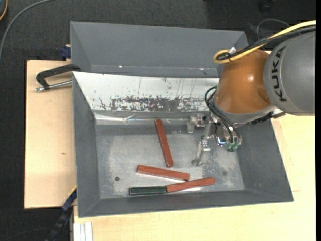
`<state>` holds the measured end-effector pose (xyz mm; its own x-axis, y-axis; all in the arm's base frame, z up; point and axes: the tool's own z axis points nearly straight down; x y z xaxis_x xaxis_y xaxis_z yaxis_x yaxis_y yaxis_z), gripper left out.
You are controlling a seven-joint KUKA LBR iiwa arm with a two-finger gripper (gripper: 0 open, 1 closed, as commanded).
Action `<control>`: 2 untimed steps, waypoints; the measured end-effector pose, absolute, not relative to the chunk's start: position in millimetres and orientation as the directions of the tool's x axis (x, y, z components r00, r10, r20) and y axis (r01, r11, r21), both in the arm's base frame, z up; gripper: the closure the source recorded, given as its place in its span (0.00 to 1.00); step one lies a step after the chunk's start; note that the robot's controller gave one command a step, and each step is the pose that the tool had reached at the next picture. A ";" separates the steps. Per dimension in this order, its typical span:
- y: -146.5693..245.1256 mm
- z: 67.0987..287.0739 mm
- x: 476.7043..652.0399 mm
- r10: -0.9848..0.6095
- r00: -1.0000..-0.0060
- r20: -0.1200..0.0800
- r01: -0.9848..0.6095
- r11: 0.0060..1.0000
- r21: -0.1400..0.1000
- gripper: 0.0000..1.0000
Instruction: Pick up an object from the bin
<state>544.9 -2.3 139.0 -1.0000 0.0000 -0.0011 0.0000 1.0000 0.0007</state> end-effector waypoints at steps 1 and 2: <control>36.8 122.0 505.6 0.005 -1.000 0.004 0.005 1.000 0.003 0.00; 77.1 73.2 492.6 0.095 -0.995 0.003 0.095 0.995 0.002 0.00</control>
Offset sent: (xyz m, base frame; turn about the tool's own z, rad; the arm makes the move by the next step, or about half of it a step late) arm -0.0379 0.0354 -0.0164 0.0100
